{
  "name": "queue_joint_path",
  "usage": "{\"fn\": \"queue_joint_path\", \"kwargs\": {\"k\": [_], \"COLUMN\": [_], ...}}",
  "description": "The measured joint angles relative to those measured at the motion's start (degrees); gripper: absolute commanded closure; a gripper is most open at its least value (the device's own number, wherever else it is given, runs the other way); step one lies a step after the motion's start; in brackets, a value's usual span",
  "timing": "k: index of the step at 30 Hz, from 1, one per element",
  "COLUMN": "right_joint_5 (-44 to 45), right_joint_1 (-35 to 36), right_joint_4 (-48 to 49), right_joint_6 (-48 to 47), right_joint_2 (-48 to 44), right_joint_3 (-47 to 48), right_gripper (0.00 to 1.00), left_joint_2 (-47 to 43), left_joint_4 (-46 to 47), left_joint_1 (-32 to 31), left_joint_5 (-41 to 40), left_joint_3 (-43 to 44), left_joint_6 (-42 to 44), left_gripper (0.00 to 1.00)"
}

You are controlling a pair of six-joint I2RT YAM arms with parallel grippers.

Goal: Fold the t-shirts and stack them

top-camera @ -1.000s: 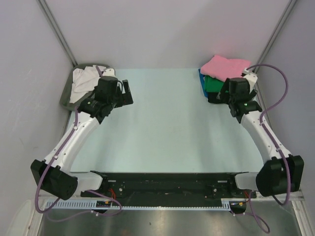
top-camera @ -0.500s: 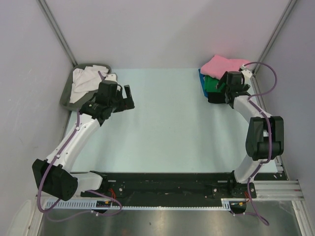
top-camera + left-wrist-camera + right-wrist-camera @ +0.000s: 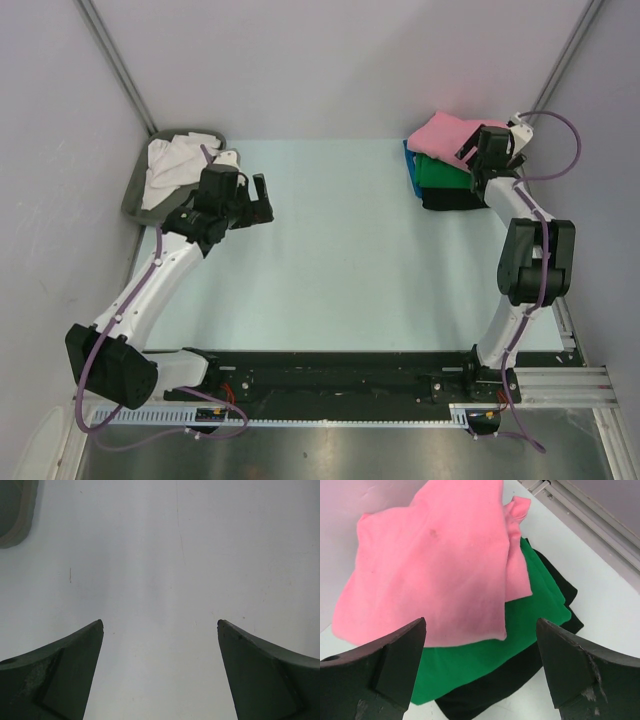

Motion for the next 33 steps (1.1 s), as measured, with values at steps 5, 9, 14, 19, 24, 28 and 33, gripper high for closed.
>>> {"fn": "queue_joint_path", "kwargs": {"k": [5,9,14,19,24,28,33], "right_joint_5": [-0.3,-0.7,-1.5,-1.9,-2.0,-2.0,-2.2], "right_joint_1": [-0.1,-0.2,-0.5,-1.0,-1.3,-1.8,-3.3], "right_joint_4": [-0.9,-1.7,-1.8,-1.9,-2.8,-4.0,-6.3], "right_joint_6": [0.3,1.0,2.1,2.6,2.5,2.6,2.5], "right_joint_2": [3.9,5.2,5.6,7.0,8.2,9.5,10.1], "right_joint_3": [2.6,4.0,5.0,6.2,6.6,8.5,11.2], "right_gripper": [0.15,0.36,0.48,0.60,0.83,1.00,1.00], "left_joint_2": [0.2,1.0,2.1,2.3,2.3,2.4,2.8], "left_joint_4": [0.0,0.1,0.2,0.3,0.3,0.3,0.3], "left_joint_1": [0.0,0.0,0.0,0.0,0.0,0.0,0.0], "left_joint_5": [0.0,0.0,0.0,0.2,0.4,0.6,1.0], "left_joint_3": [0.0,0.0,0.0,0.0,0.0,0.0,0.0], "left_joint_6": [0.5,0.5,0.5,0.5,0.5,0.7,1.0], "left_gripper": [0.00,0.00,0.00,0.00,0.00,0.00,0.00]}}
